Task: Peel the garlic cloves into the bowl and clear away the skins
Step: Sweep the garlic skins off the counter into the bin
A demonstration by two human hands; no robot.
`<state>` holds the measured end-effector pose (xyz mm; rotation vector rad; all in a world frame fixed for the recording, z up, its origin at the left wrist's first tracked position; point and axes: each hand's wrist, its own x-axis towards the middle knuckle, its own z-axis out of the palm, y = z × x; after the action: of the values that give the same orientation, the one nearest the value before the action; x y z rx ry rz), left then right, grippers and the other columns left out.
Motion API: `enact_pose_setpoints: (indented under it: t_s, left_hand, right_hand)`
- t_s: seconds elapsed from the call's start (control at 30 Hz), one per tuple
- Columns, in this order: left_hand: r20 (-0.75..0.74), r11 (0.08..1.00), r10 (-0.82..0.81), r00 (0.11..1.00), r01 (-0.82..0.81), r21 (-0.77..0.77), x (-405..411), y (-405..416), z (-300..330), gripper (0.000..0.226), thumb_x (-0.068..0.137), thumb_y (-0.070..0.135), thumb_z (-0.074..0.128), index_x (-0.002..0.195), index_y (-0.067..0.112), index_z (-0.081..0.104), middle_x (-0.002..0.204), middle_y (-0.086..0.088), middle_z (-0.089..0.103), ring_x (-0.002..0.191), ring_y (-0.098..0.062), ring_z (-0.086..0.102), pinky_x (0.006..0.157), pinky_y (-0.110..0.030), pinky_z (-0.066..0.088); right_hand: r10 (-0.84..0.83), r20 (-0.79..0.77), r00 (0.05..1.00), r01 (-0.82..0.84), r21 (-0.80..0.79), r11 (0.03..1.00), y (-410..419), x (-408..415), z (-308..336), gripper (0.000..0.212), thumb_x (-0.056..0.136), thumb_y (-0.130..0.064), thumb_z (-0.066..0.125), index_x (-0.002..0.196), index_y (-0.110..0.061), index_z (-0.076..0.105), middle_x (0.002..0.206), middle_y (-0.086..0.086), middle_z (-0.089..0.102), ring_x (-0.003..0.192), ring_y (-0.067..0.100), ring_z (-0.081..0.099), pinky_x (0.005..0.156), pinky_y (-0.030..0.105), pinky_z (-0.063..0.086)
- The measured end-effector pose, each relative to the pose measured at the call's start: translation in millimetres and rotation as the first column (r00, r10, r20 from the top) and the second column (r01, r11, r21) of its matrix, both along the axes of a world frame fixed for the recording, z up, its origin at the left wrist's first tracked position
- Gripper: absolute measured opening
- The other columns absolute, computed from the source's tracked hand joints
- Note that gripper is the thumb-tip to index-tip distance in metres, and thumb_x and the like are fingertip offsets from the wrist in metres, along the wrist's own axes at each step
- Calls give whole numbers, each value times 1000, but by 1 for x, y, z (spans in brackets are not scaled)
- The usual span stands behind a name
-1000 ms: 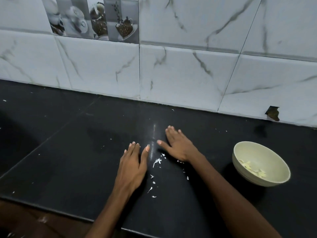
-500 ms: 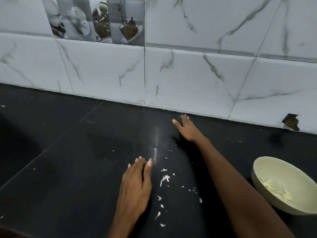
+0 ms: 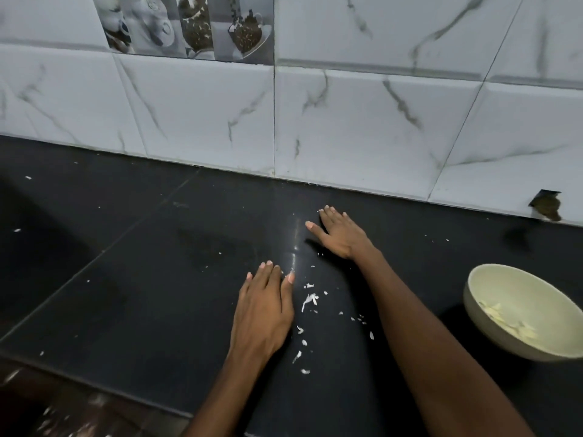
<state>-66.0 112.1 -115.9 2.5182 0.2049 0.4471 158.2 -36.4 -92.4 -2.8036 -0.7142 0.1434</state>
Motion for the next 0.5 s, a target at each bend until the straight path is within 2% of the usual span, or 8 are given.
enact_pose_setpoints:
  t_s: [0.1, 0.17, 0.23, 0.3, 0.37, 0.43, 0.5]
  left_hand:
    - [7, 1000, 6, 1000, -6, -1, 1, -1, 3, 48, 111, 45, 27, 131, 16, 60, 152, -4, 53, 152, -16, 31, 127, -38, 18]
    - [-5, 1000, 2, 1000, -2, -1, -3, -4, 6, 50, 111, 45, 29, 134, 13, 59, 152, -6, 53, 152, -18, 32, 127, -39, 17]
    - [-29, 999, -17, 999, 16, -40, -7, -5, 11, 54, 111, 46, 27, 143, 12, 56, 156, -7, 49, 154, -18, 29, 127, -38, 14]
    - [-57, 992, -57, 997, 50, -120, -12, -3, 12, 58, 111, 50, 22, 146, 16, 55, 158, -5, 48, 155, -14, 28, 129, -37, 12]
    - [-66, 969, -114, 991, 97, -226, -19, -2, 12, 62, 110, 55, 18, 141, 21, 60, 151, -2, 57, 152, -11, 34, 129, -35, 14]
    - [-36, 926, -142, 989, 120, -357, -35, -1, 12, 63, 109, 60, 19, 126, 24, 68, 135, 4, 68, 140, -6, 49, 126, -32, 21]
    - [-16, 860, -121, 993, 96, -502, -46, 0, 16, 60, 108, 62, 25, 106, 23, 71, 117, 9, 73, 117, -1, 61, 115, -28, 35]
  right_hand:
    - [105, -13, 994, -106, -26, 994, -4, -49, 2, 82, 104, -69, 15, 167, -15, 9, 174, 1, 1, 159, 8, -3, 130, 35, -4]
    - [209, -16, 978, -209, -35, 977, -5, -90, 1, 72, 110, -57, 19, 166, -15, 8, 174, 1, 0, 159, 8, -4, 130, 33, -5]
    - [342, -29, 939, -343, 3, 940, -4, -134, 0, 61, 113, -42, 24, 166, -16, 9, 174, 0, 2, 159, 6, -4, 130, 31, -5]
    - [443, -48, 895, -436, 118, 892, -4, -168, -2, 58, 112, -30, 29, 167, -20, 12, 174, -6, 5, 158, 0, -3, 129, 28, -6]
    - [446, -171, 879, -394, 270, 879, -10, -186, 3, 57, 111, -25, 33, 166, -26, 20, 172, -13, 11, 155, -5, 2, 128, 23, -3]
    - [386, -358, 850, -215, 433, 875, -20, -193, 19, 47, 111, -27, 38, 158, -31, 40, 164, -17, 34, 150, -6, 24, 127, 22, 12]
    - [346, -369, 863, -105, 538, 837, -27, -187, 31, 39, 109, -31, 42, 143, -30, 62, 148, -16, 57, 139, -4, 47, 123, 27, 31]
